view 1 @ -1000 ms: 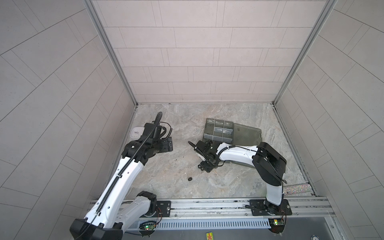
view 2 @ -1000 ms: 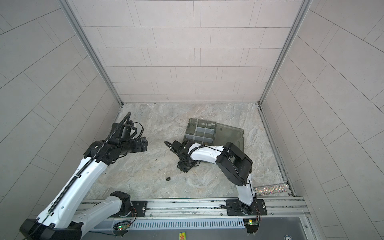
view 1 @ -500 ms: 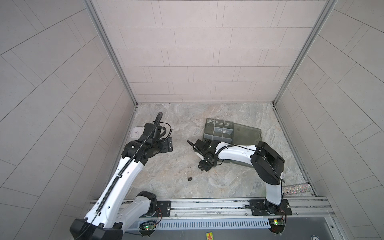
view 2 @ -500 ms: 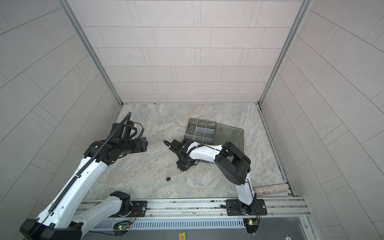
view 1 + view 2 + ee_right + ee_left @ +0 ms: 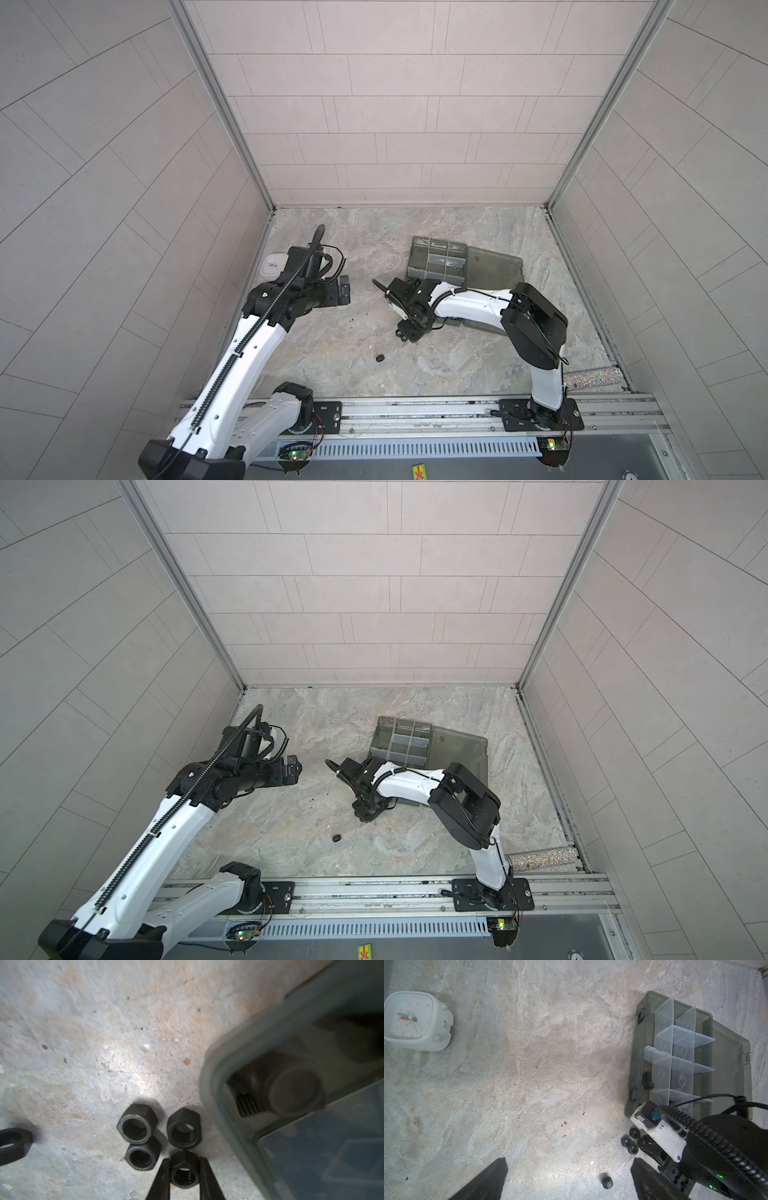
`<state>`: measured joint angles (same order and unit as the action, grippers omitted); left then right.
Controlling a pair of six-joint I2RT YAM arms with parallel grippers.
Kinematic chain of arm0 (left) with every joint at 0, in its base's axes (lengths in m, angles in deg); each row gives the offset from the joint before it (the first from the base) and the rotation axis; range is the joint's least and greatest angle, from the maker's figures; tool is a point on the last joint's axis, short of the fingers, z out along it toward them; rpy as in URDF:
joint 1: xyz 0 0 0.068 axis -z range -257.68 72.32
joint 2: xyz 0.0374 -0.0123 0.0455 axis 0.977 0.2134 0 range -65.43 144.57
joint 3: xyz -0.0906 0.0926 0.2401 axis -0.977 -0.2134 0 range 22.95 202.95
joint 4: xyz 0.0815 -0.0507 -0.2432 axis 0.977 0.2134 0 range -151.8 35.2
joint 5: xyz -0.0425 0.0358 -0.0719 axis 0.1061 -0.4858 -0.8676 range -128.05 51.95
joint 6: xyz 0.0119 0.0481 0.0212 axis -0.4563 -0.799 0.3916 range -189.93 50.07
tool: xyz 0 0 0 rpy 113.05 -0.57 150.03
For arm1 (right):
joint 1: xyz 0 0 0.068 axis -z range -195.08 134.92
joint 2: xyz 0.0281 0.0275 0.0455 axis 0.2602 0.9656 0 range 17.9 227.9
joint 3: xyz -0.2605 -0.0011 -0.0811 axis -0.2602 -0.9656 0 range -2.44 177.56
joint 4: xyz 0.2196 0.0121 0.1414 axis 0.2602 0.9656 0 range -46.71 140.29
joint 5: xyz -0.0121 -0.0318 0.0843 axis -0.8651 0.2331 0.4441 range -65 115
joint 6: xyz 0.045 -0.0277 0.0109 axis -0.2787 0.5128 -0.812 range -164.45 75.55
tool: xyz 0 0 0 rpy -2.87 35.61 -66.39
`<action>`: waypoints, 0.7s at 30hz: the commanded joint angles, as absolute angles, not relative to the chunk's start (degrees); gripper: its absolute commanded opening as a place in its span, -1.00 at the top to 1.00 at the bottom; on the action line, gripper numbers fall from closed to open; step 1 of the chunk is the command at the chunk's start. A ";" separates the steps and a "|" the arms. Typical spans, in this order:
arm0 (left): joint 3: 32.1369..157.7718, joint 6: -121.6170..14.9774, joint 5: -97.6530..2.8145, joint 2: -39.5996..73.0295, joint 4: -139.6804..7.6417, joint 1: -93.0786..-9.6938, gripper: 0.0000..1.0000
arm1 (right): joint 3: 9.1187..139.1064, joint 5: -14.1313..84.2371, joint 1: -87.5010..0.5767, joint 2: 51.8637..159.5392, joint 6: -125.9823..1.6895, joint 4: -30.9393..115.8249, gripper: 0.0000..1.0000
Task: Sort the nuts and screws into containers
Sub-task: 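Lift the black hex nut and carry it over the box with the right gripper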
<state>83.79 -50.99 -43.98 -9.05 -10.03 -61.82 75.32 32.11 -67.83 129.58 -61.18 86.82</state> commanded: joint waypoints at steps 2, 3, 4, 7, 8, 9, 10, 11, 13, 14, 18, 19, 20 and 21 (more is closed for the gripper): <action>85.42 -52.41 -47.59 -10.56 -9.47 -62.09 -1.00 | 77.40 31.50 -68.01 126.14 -61.10 91.42 0.64; 85.61 -52.64 -48.66 -10.67 -9.43 -62.04 -1.00 | 77.65 31.55 -67.99 125.51 -61.09 92.09 0.64; 85.77 -53.00 -49.79 -10.91 -9.30 -62.10 -1.00 | 78.13 31.58 -67.90 124.70 -61.13 92.83 0.64; 86.03 -53.86 -53.61 -11.61 -9.37 -62.10 -1.00 | 79.80 31.11 -67.75 122.85 -61.34 95.09 0.64; 85.96 -54.01 -55.02 -11.86 -9.57 -62.03 -1.00 | 80.60 30.82 -67.57 122.31 -61.41 95.93 0.64; 85.93 -54.06 -56.65 -12.16 -9.93 -62.06 -1.00 | 81.38 30.61 -67.34 121.87 -61.37 96.79 0.64; 85.89 -54.40 -58.49 -12.45 -10.31 -62.07 -1.00 | 82.19 30.31 -67.09 121.58 -61.25 97.45 0.64; 85.59 -54.47 -60.41 -12.71 -11.05 -62.11 -1.00 | 83.00 29.79 -66.79 121.37 -61.25 98.12 0.64; 85.25 -54.53 -63.83 -13.05 -12.29 -62.05 -1.00 | 85.29 28.21 -65.71 121.35 -60.89 100.21 0.64; 84.95 -54.63 -65.55 -13.10 -13.20 -62.03 -1.00 | 86.17 27.54 -65.11 121.35 -60.64 100.78 0.64; 83.58 -54.43 -72.06 -12.54 -17.36 -62.01 -1.00 | 88.53 25.97 -61.49 121.87 -59.28 102.41 0.64; 83.51 -53.86 -73.03 -12.36 -18.51 -62.03 -1.00 | 88.85 25.84 -60.62 121.97 -58.92 102.52 0.64; 83.21 -53.31 -73.95 -12.19 -19.84 -62.08 -1.00 | 89.17 25.73 -59.79 122.05 -58.53 102.62 0.64; 83.19 -52.92 -74.34 -11.98 -21.01 -62.04 -1.00 | 89.38 25.73 -59.01 122.18 -58.13 102.78 0.64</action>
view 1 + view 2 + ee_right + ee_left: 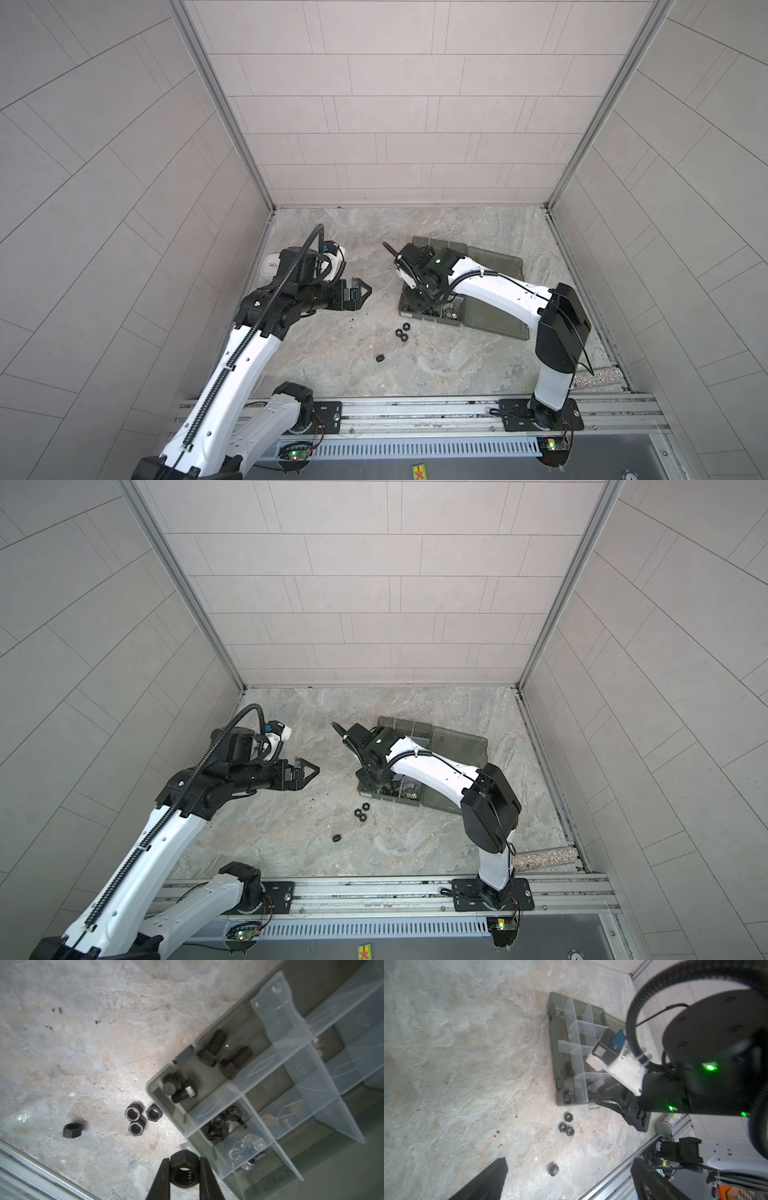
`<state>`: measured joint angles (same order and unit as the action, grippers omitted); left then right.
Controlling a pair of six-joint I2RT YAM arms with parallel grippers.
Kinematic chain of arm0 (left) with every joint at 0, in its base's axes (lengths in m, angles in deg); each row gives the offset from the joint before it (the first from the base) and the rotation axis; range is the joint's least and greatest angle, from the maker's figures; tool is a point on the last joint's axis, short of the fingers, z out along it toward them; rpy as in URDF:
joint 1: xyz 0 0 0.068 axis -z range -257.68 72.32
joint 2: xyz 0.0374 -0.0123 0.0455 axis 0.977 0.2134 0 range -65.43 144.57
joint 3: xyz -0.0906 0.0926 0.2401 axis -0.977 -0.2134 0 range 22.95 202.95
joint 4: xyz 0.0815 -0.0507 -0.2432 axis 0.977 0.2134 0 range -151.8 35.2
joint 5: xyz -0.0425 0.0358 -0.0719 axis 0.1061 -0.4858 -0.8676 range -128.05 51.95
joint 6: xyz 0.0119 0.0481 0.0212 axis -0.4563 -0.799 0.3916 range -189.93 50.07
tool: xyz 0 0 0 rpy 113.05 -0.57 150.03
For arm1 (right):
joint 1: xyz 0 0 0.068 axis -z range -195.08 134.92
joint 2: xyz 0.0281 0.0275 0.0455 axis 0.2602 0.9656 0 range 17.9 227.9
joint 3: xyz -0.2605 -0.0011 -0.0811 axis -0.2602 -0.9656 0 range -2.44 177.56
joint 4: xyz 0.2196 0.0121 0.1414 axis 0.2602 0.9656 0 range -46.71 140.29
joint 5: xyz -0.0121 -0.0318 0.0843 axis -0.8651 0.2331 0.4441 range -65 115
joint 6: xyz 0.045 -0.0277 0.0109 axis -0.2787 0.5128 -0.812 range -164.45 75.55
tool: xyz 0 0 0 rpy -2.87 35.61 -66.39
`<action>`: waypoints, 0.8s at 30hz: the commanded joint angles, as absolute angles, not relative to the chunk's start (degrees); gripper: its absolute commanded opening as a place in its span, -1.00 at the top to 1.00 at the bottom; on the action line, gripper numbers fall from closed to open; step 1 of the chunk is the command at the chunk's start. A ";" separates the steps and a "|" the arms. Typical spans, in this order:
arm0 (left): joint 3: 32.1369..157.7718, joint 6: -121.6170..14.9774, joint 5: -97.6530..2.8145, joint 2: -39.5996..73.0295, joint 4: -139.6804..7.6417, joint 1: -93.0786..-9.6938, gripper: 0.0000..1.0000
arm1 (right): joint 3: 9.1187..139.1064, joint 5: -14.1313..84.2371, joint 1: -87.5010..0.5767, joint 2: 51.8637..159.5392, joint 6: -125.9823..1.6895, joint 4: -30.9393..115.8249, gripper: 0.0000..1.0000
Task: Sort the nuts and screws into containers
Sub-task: 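Lift the black hex nut and carry it over the box with the right gripper, then open the right gripper to drop the nut into a box compartment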
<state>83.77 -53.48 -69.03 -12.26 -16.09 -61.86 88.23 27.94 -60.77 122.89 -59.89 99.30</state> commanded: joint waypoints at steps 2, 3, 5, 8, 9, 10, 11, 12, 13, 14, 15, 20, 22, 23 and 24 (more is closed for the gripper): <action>83.08 -51.95 -74.06 -11.43 -23.22 -62.03 -1.00 | 89.75 25.67 -57.58 122.27 -57.31 102.94 0.64; 82.98 -51.59 -74.00 -11.13 -24.31 -62.03 -1.00 | 89.92 25.66 -56.88 122.40 -57.03 102.91 0.64; 82.90 -50.84 -74.09 -10.10 -26.23 -62.03 -1.00 | 90.36 25.79 -55.44 123.03 -56.40 102.97 0.64; 83.66 -50.16 -74.86 -8.11 -27.93 -62.02 -1.00 | 91.35 26.01 -53.65 124.15 -55.61 102.97 0.64; 84.02 -49.96 -74.84 -7.52 -28.40 -61.98 -1.00 | 91.72 26.20 -53.04 124.45 -55.41 102.93 0.64; 84.40 -49.96 -74.86 -6.90 -28.68 -62.03 -1.00 | 92.02 26.53 -52.50 124.99 -55.13 102.93 0.64; 84.77 -49.97 -74.90 -6.24 -28.99 -62.03 -1.00 | 92.37 26.75 -51.96 125.57 -54.99 102.88 0.64; 85.00 -49.98 -74.90 -5.63 -29.22 -62.01 -1.00 | 92.76 26.97 -51.45 126.10 -54.76 102.86 0.64; 85.35 -49.92 -74.96 -4.89 -29.55 -61.97 -1.00 | 93.23 27.23 -50.97 126.86 -54.58 102.93 0.64; 85.68 -50.04 -75.18 -4.05 -29.63 -62.03 -1.00 | 93.67 27.52 -50.41 127.50 -54.32 102.90 0.64; 86.08 -50.11 -75.28 -3.44 -29.73 -62.03 -1.00 | 94.03 27.76 -49.97 127.96 -54.21 102.80 0.64; 88.45 -51.22 -75.38 0.37 -29.98 -62.02 -1.00 | 96.53 29.75 -47.60 131.36 -53.69 102.68 0.64; 89.49 -51.80 -75.47 2.20 -29.93 -62.03 -1.00 | 97.79 30.31 -46.98 132.64 -53.50 102.75 0.64; 90.15 -52.13 -75.62 3.09 -29.90 -62.02 -1.00 | 98.46 30.64 -46.69 133.40 -53.42 102.81 0.64; 90.61 -52.32 -75.79 4.02 -29.83 -62.01 -1.00 | 98.92 30.98 -46.46 133.98 -53.41 102.87 0.64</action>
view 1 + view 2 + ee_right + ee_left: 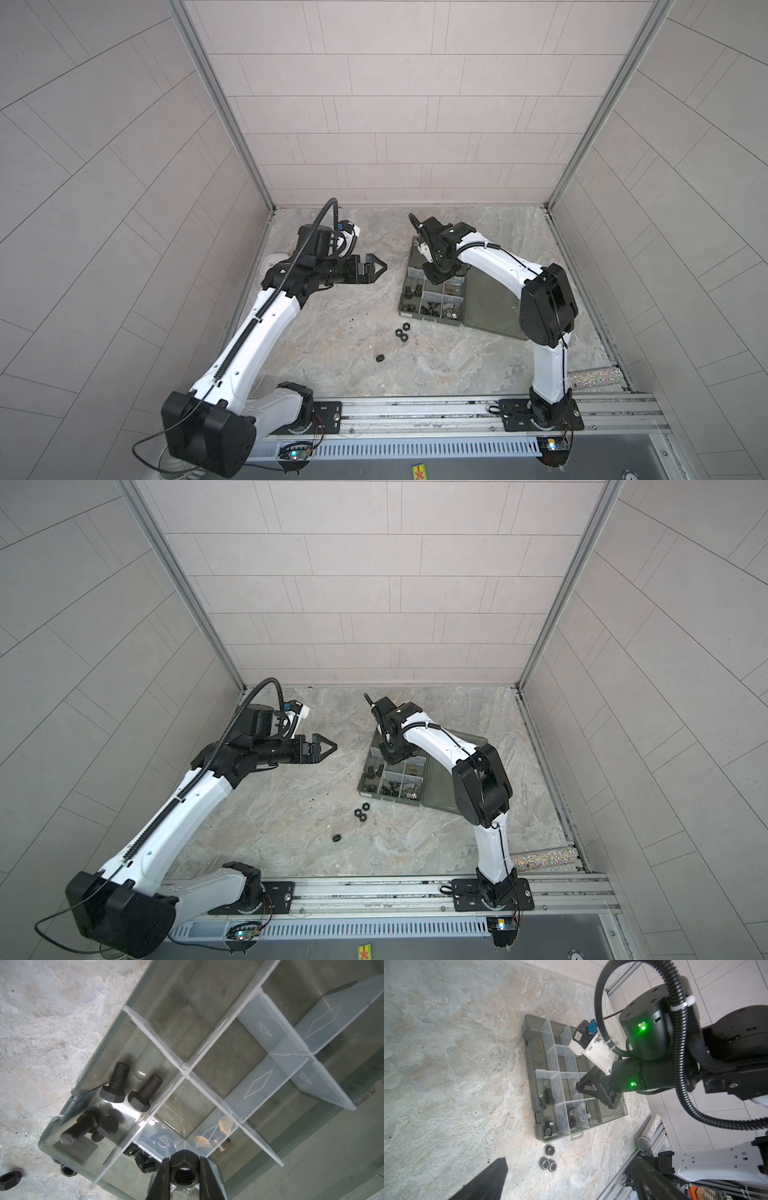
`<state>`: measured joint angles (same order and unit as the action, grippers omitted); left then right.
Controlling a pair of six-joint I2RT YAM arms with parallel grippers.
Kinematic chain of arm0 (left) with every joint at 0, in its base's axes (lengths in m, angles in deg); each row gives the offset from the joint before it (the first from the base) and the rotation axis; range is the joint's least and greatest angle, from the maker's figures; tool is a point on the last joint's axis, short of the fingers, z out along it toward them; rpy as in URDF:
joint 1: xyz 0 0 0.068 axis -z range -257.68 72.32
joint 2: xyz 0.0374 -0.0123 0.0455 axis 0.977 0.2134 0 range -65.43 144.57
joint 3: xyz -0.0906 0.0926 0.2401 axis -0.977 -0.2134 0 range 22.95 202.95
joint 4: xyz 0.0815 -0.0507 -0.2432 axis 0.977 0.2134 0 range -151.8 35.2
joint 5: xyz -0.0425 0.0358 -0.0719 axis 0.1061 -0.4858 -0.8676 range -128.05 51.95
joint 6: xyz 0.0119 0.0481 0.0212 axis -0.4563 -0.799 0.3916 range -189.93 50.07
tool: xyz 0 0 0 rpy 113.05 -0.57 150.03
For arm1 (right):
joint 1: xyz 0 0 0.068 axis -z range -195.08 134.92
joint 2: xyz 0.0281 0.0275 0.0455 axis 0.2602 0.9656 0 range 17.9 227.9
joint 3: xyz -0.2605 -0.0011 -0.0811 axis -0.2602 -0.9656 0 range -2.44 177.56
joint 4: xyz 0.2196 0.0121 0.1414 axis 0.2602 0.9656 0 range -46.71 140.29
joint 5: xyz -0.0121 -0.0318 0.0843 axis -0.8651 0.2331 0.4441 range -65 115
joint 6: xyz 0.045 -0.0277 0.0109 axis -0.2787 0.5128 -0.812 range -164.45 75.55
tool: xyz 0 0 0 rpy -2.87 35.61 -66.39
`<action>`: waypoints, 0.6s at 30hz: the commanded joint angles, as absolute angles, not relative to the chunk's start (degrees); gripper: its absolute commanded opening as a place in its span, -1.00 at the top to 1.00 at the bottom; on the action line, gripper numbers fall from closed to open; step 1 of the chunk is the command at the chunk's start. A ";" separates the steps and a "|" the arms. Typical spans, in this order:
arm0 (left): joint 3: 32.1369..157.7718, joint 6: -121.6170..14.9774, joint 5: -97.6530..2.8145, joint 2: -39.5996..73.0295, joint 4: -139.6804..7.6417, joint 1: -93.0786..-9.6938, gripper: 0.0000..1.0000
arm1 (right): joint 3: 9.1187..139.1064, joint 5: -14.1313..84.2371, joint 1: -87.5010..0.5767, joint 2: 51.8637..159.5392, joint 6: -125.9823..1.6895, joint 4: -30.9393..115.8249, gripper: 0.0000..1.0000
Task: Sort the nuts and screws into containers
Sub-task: 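Open the right gripper to drop the nut into a box compartment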
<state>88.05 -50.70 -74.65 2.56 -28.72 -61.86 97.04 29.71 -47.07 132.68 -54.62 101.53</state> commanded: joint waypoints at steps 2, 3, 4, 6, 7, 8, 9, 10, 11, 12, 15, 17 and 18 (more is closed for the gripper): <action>91.77 -52.85 -76.03 5.98 -29.79 -62.03 -1.00 | 100.08 31.57 -45.99 135.40 -53.38 103.11 0.64; 92.15 -53.08 -76.24 6.77 -29.73 -62.03 -1.00 | 100.49 31.79 -45.91 135.96 -53.45 103.20 0.64; 92.60 -53.22 -76.34 7.58 -29.72 -62.03 -1.00 | 100.84 32.01 -45.76 136.56 -53.58 103.30 0.64; 93.32 -53.65 -76.71 9.02 -29.72 -62.03 -1.00 | 101.38 32.36 -45.75 137.45 -53.67 103.60 0.64; 93.44 -53.74 -77.05 9.67 -29.77 -62.01 -1.00 | 101.52 32.60 -45.68 137.81 -53.81 103.67 0.64; 93.62 -53.75 -77.45 10.33 -29.99 -62.03 -1.00 | 101.59 32.72 -45.68 138.02 -54.00 103.75 0.64; 93.87 -53.69 -77.77 10.81 -30.14 -62.04 -1.00 | 101.69 32.82 -45.71 138.20 -54.19 103.92 0.64; 93.99 -53.51 -77.86 11.33 -30.20 -62.02 -1.00 | 101.63 32.97 -45.74 138.30 -54.35 104.01 0.64; 94.12 -53.32 -78.03 11.65 -30.39 -62.03 -1.00 | 101.47 33.16 -45.75 138.27 -54.54 104.17 0.64; 93.97 -53.18 -78.16 11.84 -30.63 -62.02 -1.00 | 101.25 33.40 -45.75 138.22 -54.80 104.05 0.64; 93.41 -52.95 -78.26 12.04 -31.12 -62.08 -1.00 | 99.68 33.41 -45.75 138.03 -55.10 103.24 0.63; 93.06 -52.71 -78.38 11.94 -31.45 -62.06 -1.00 | 99.14 32.76 -45.71 138.44 -55.03 103.23 0.60; 92.99 -52.70 -78.48 11.93 -31.42 -62.08 -1.00 | 99.04 32.57 -45.74 138.63 -54.95 103.23 0.57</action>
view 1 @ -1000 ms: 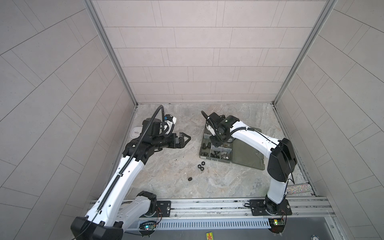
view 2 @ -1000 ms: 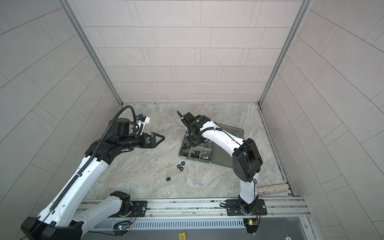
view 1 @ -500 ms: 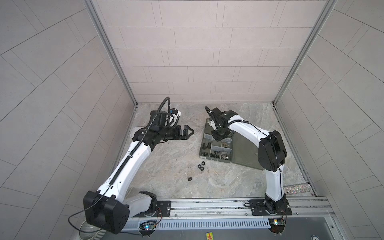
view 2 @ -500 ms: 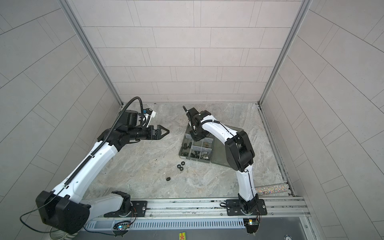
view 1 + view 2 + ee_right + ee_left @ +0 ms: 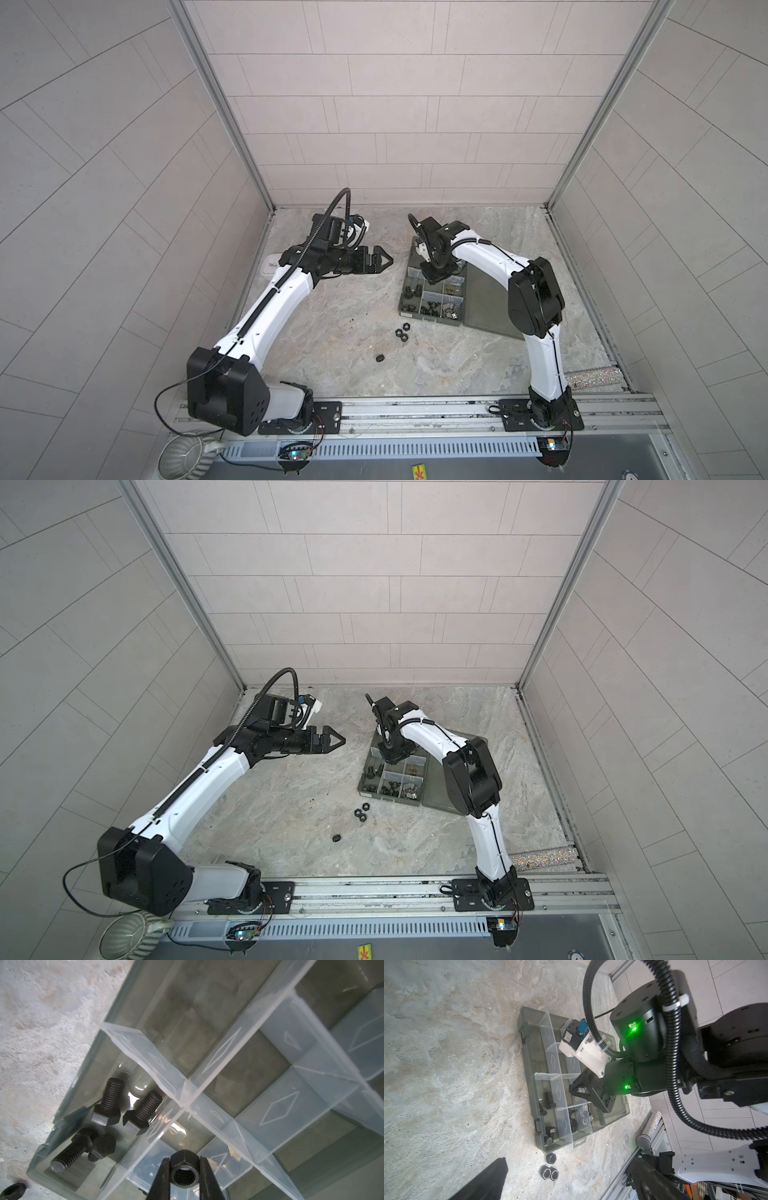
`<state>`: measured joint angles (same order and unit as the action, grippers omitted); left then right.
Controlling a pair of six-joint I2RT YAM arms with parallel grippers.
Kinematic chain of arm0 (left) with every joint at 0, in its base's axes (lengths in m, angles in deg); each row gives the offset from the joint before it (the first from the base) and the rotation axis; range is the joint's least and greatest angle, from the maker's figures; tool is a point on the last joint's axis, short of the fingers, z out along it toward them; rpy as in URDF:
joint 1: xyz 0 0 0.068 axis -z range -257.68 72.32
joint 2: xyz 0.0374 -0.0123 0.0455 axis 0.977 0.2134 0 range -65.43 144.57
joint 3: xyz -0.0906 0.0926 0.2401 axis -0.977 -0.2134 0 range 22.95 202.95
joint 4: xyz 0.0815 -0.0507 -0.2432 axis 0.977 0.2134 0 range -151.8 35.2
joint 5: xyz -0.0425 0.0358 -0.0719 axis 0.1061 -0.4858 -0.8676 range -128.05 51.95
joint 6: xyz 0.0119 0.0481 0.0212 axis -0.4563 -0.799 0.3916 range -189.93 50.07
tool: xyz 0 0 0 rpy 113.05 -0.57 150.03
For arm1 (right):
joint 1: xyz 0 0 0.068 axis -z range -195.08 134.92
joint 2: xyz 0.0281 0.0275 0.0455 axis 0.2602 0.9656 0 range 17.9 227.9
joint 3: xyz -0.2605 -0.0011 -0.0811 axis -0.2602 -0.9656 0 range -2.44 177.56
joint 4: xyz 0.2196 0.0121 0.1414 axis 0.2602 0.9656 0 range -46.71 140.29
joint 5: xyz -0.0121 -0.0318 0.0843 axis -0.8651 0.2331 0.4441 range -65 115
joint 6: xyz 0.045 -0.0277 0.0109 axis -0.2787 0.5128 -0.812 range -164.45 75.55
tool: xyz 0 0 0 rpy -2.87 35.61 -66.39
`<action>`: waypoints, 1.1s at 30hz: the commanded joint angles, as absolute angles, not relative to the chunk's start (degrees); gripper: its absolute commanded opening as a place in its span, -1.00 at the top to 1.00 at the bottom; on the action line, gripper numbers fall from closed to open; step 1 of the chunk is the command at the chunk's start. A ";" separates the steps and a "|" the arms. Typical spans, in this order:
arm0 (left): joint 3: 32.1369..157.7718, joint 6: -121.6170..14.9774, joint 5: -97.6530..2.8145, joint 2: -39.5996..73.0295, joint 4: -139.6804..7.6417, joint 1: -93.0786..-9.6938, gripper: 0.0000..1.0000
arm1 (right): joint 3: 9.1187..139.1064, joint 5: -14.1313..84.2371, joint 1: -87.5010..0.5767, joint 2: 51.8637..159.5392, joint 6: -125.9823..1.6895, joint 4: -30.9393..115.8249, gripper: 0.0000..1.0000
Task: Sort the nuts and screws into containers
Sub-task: 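Open the right gripper to drop the nut into a box compartment, then move the right gripper back over the remaining black hex nuts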
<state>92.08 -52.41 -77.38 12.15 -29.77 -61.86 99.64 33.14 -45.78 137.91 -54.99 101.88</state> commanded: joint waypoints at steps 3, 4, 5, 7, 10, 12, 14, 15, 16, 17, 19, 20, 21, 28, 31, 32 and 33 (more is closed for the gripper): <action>93.08 -52.78 -78.43 11.75 -31.26 -62.09 -1.00 | 99.04 32.30 -45.66 139.01 -55.07 103.35 0.39; 93.23 -52.82 -78.40 11.70 -31.13 -62.07 -1.00 | 99.09 32.32 -45.67 139.01 -55.17 103.33 0.33; 93.31 -52.83 -78.34 11.65 -31.04 -62.06 -1.00 | 99.22 32.46 -45.50 138.78 -55.17 103.32 0.30; 93.48 -52.88 -78.30 11.37 -30.91 -62.04 -1.00 | 99.24 32.38 -45.57 138.02 -55.20 103.32 0.25; 93.44 -52.90 -78.25 10.82 -30.73 -62.03 -1.00 | 99.09 32.43 -45.64 136.05 -55.17 103.44 0.17; 93.14 -53.20 -78.13 10.10 -30.30 -62.05 -1.00 | 99.14 31.59 -46.17 133.95 -55.11 104.27 0.17; 92.27 -53.64 -78.06 8.81 -29.50 -62.08 -1.00 | 98.93 30.90 -47.55 131.62 -55.38 105.24 0.17; 91.53 -53.81 -78.04 8.00 -29.25 -62.03 -1.00 | 98.65 30.88 -48.27 130.68 -55.44 105.66 0.17; 90.60 -54.01 -77.90 6.93 -28.96 -62.04 -1.00 | 98.02 30.74 -49.43 129.60 -55.68 105.86 0.17; 89.43 -54.11 -77.63 5.78 -28.52 -62.07 -1.00 | 97.17 30.56 -50.63 128.50 -56.03 106.04 0.16; 87.24 -53.95 -77.06 3.35 -27.75 -62.03 -1.00 | 95.13 30.48 -53.12 126.44 -57.15 105.92 0.17; 85.97 -53.76 -77.06 2.16 -27.35 -62.08 -1.00 | 93.80 30.57 -54.49 125.46 -57.94 105.61 0.16; 84.99 -53.58 -77.12 0.76 -26.90 -62.06 -1.00 | 92.75 30.70 -55.40 124.65 -58.57 105.34 0.17; 77.49 -51.31 -76.60 -8.61 -24.60 -62.04 -1.00 | 84.09 31.59 -63.52 120.65 -63.55 100.99 0.18; 75.74 -50.54 -78.07 -11.44 -22.73 -62.03 -1.00 | 80.61 32.77 -66.05 120.73 -64.72 97.76 0.18; 75.05 -50.02 -78.15 -12.58 -22.44 -61.98 -1.00 | 79.58 33.06 -66.66 121.11 -65.04 96.68 0.18; 74.47 -49.57 -78.21 -13.52 -22.25 -62.03 -1.00 | 78.98 33.16 -67.20 121.46 -65.32 96.01 0.18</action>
